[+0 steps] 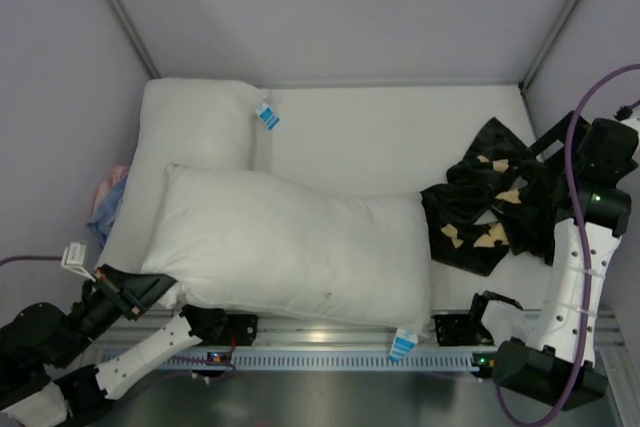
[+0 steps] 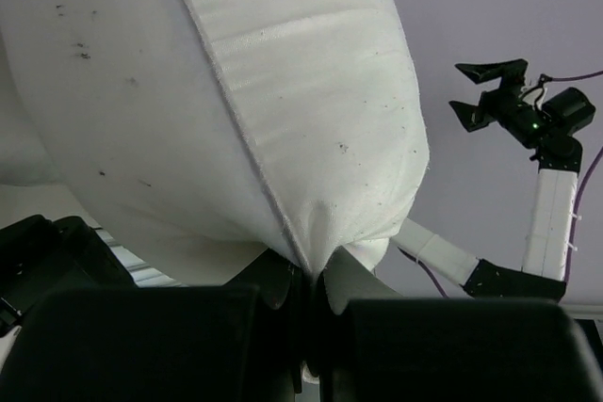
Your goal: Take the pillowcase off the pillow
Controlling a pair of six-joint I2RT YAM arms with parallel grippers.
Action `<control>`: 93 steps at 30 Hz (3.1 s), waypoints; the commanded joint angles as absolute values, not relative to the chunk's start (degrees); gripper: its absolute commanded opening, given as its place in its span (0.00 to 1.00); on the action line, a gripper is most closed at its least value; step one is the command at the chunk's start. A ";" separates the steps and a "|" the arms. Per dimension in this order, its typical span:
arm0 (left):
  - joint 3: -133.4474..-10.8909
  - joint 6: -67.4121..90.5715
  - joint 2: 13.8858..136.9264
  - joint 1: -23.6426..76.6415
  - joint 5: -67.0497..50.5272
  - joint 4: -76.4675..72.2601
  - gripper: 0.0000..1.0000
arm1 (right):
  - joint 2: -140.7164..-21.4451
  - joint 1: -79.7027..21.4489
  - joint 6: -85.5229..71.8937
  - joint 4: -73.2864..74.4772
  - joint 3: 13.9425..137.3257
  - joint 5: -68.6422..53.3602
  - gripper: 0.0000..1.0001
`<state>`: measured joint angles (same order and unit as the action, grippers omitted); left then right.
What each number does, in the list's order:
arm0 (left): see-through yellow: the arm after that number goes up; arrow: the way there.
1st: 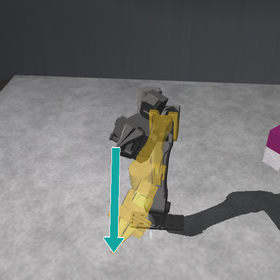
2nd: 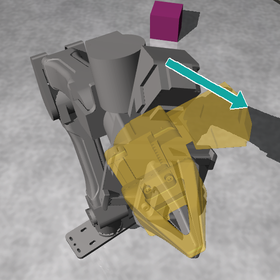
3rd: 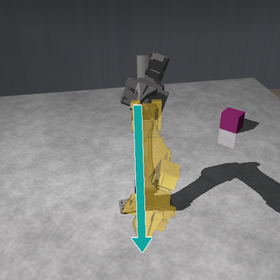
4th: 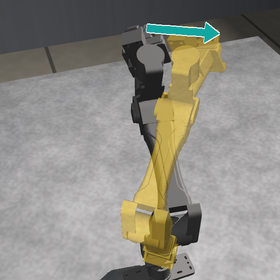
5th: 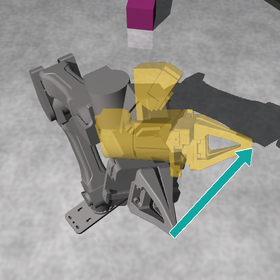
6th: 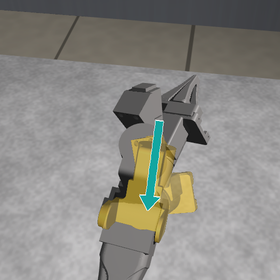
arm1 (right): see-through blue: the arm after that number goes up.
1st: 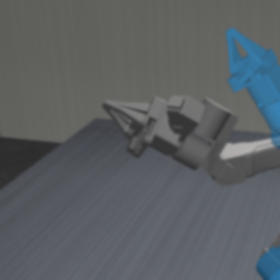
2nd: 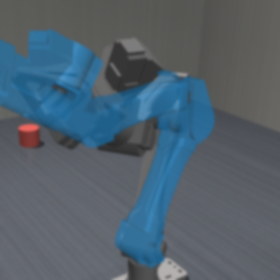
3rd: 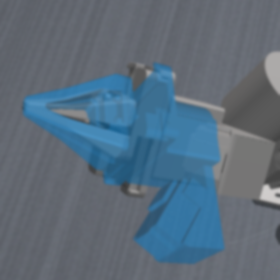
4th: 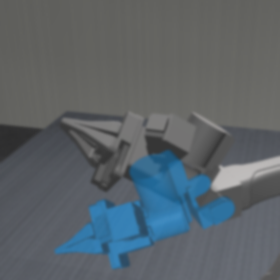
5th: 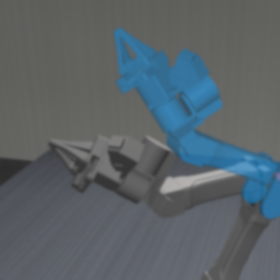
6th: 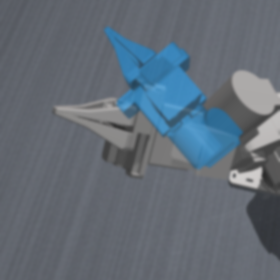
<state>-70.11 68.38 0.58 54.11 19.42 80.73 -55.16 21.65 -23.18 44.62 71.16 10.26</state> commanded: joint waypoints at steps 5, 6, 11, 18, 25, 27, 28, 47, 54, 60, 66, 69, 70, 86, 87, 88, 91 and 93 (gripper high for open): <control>-70.58 68.73 1.05 54.05 20.74 85.87 0.00 | -45.54 16.71 -23.29 38.45 74.55 -20.21 0.99; -70.49 68.56 1.05 54.05 20.48 85.35 0.00 | -44.22 15.05 -24.68 34.84 72.01 -25.00 0.99; -64.46 64.00 2.02 54.05 15.92 75.53 0.00 | -50.16 -1.09 -29.83 19.42 59.23 -37.92 0.99; -55.55 56.78 22.74 53.96 6.06 53.36 0.00 | -60.20 -31.45 -23.72 25.94 61.71 -13.53 0.99; -57.81 51.95 37.85 53.96 4.22 36.57 0.00 | -66.95 -31.91 -20.84 24.25 59.94 -1.69 0.99; -60.89 50.63 41.29 53.96 4.04 35.34 0.00 | -69.25 -31.64 -20.13 26.27 60.12 3.94 1.00; -64.56 49.58 44.61 54.05 4.04 35.16 0.00 | -70.82 -31.55 -19.69 26.28 59.42 4.56 0.99; -69.97 43.33 64.67 53.96 0.26 23.93 0.00 | -68.12 -30.59 -21.18 23.81 52.64 5.44 1.00; -60.92 43.68 74.15 45.38 -8.67 16.19 0.00 | -67.94 -26.82 -20.48 27.16 58.26 6.85 1.00; -60.03 40.18 82.52 30.62 -17.39 16.78 0.00 | -70.13 -21.89 -20.74 27.69 57.66 7.91 1.00; -63.98 36.83 82.35 18.14 -15.38 22.50 0.01 | -74.17 -20.30 -20.21 27.60 53.98 7.48 0.99; -68.87 34.99 85.51 12.59 -18.10 24.07 0.03 | -76.36 -21.35 -20.91 22.95 48.88 -2.43 0.99; -70.65 34.55 87.00 11.87 -18.71 25.13 0.03 | -77.51 -22.40 -21.53 20.94 48.17 -6.29 1.00; -81.75 31.56 98.11 8.09 -19.96 28.48 0.24 | -71.04 -56.43 -31.21 24.76 60.97 4.44 0.99; -81.39 31.38 96.87 8.09 -19.52 28.56 0.35 | -66.49 -56.34 -30.59 29.14 62.21 7.27 0.99; -81.04 31.12 94.07 8.09 -18.73 28.56 0.58 | -64.36 -56.16 -29.80 30.66 63.18 11.38 0.99; -80.25 30.33 88.18 8.09 -19.33 28.74 0.99 | -58.11 -50.57 -27.43 33.83 64.69 13.27 1.00; -79.90 30.50 85.09 8.09 -19.86 29.35 0.99 | -55.29 -47.56 -26.28 34.89 63.99 12.40 1.00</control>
<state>-79.55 31.57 94.06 7.94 -17.85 29.63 -58.63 -51.75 -28.03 28.25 62.52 8.51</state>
